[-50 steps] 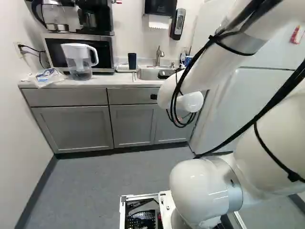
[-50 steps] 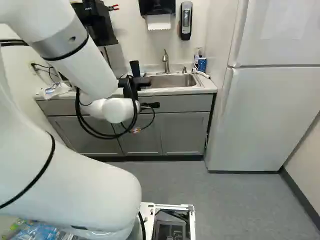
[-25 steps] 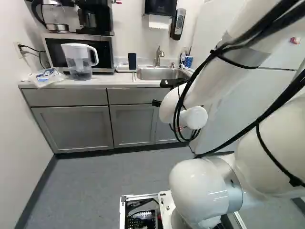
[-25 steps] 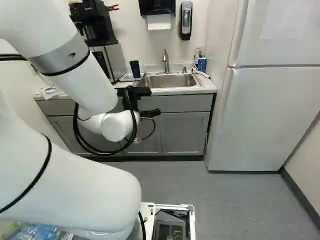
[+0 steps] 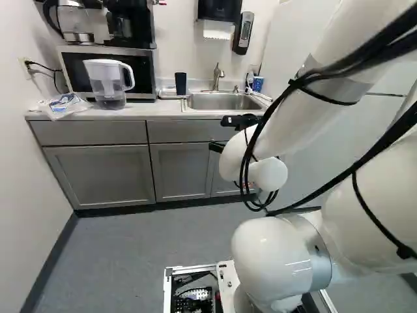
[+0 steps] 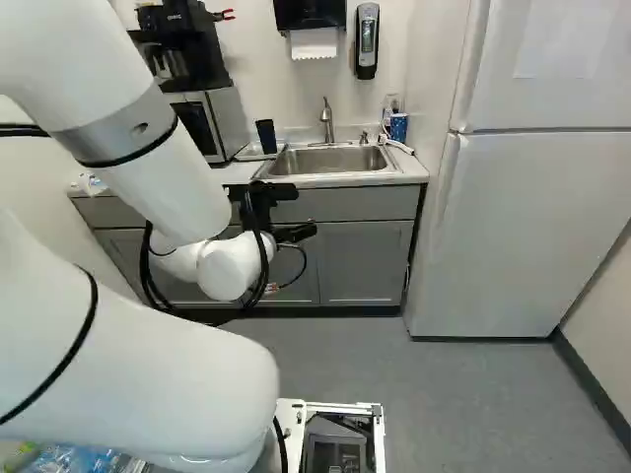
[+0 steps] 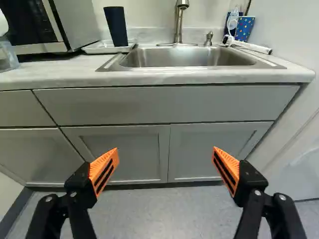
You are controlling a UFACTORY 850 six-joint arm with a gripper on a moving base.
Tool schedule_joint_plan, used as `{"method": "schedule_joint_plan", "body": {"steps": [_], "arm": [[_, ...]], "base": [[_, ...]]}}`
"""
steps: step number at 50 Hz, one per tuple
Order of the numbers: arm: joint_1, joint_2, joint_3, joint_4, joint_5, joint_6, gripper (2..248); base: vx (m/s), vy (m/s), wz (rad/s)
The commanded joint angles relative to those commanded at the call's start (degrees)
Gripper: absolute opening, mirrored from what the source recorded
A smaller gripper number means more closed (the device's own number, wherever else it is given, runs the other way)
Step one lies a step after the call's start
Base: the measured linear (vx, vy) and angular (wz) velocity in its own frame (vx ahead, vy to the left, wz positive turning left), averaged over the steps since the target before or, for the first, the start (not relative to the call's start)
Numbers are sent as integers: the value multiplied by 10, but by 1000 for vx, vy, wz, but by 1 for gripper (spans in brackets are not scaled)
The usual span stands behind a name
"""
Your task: Rinse the cup and place it in the tray
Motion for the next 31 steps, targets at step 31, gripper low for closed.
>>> {"method": "schedule_joint_plan", "body": {"steps": [31], "arm": [[-1, 1, 8, -1, 11, 1, 247]], "base": [[0, 0, 0]]}}
